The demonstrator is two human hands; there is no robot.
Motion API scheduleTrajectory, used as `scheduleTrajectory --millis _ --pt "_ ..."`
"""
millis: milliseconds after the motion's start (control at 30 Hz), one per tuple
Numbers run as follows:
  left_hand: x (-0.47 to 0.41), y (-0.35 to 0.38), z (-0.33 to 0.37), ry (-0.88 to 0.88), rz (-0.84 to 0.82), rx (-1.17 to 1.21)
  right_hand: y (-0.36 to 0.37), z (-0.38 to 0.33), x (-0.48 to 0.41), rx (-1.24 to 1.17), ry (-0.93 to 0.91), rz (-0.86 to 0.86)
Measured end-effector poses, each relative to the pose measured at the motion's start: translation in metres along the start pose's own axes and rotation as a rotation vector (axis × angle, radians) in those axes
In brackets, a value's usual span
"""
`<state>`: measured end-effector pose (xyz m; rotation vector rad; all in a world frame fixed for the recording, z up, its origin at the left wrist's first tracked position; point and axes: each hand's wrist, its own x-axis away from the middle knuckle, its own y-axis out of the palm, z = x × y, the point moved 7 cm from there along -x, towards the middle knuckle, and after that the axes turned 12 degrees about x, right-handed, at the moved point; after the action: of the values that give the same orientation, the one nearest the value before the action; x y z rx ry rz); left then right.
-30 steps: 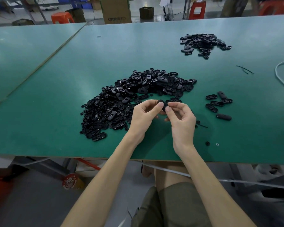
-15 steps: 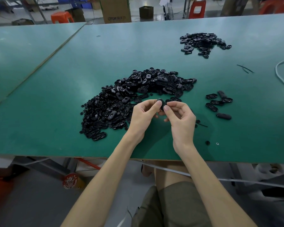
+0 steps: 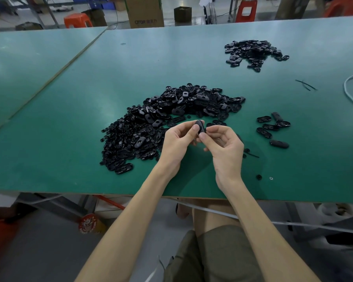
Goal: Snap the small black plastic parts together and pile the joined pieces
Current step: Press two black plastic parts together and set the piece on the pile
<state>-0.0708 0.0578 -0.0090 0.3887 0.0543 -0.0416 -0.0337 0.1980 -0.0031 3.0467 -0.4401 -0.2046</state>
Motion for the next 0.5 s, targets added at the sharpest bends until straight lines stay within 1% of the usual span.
scheduleTrajectory --millis 300,500 --pt "0.0 -0.0009 0.0005 -0.019 -0.015 0.057 0.0006 0.0001 0.0 0.004 0.006 0.01" --pt "0.0009 0.0017 0.0024 0.008 -0.077 0.009 0.0003 0.0019 -0.0005 0.015 0.004 0.013"
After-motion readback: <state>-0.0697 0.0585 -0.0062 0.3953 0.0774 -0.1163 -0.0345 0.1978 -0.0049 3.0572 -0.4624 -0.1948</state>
